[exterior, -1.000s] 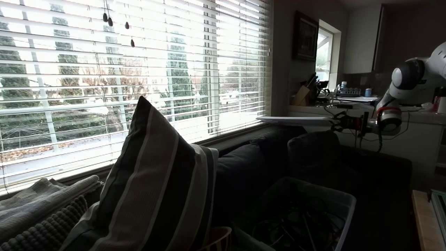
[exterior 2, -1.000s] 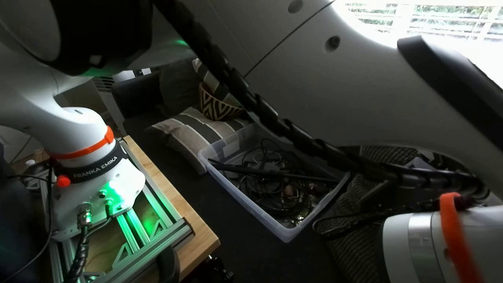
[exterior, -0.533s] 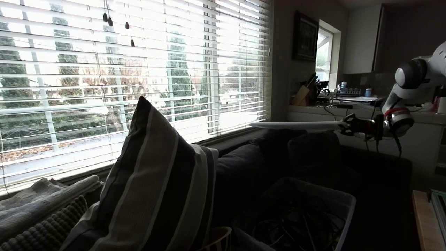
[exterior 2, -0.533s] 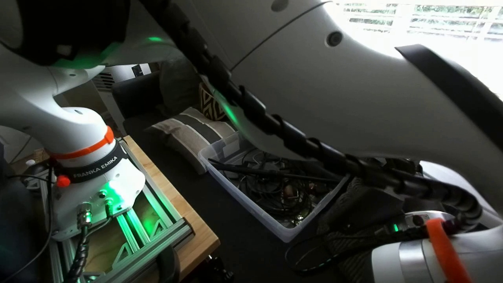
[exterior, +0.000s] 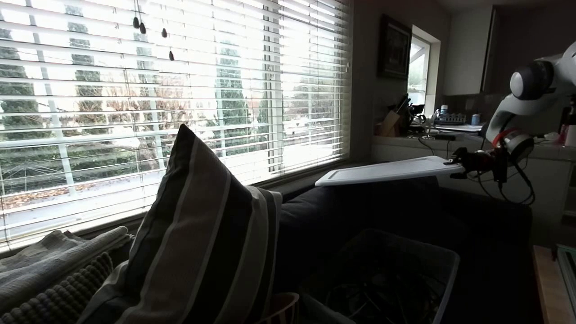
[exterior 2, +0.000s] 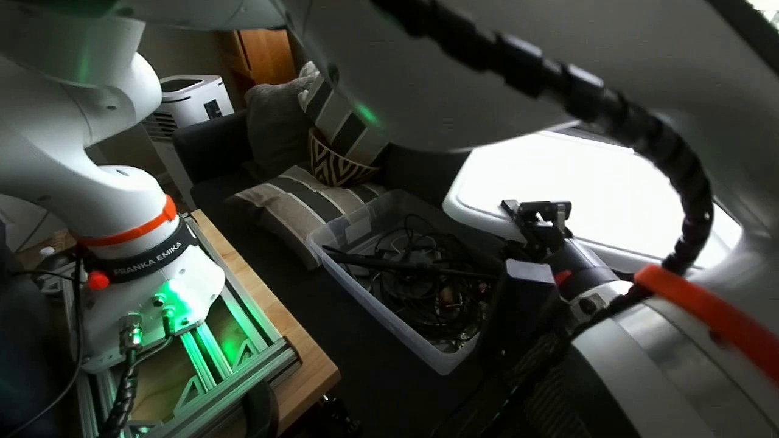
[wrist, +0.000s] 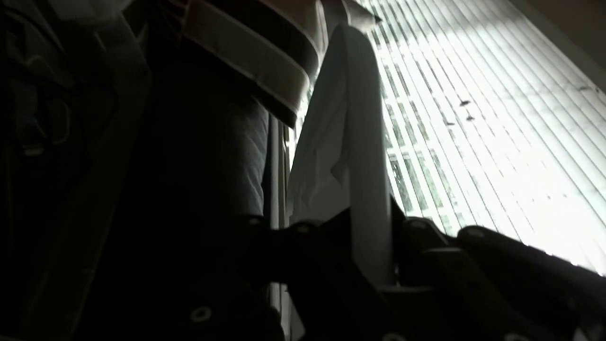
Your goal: Use the white lid to close the clear plastic box
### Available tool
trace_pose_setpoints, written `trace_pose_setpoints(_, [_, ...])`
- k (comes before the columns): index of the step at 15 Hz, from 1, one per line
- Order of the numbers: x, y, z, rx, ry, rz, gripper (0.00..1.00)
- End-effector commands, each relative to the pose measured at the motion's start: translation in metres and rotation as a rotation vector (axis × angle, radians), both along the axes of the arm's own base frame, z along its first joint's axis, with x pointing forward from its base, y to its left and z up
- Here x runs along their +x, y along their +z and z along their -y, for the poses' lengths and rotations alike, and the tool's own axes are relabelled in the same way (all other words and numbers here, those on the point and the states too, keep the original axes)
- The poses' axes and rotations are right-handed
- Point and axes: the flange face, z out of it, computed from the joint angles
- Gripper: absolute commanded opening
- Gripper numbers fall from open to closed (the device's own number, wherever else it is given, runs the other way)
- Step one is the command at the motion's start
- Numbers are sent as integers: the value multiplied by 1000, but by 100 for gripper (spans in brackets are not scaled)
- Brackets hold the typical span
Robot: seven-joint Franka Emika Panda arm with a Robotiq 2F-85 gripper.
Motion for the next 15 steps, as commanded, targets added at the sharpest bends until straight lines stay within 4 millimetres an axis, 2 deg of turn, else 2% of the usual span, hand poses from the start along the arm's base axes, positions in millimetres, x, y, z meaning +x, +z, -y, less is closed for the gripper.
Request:
trace_pose_setpoints(1, [-5,35,-50,-89,185,27,2])
trace_pose_setpoints(6, [3,55,-108,-174,494,-2,2])
trace_pose_setpoints(9, [9,64,-134,-197,674,5,2])
trace_pose_setpoints(13, [14,70,-155,-195,846,31,2])
trace_pose_setpoints(15, [14,72,-156,-138,865,24,2])
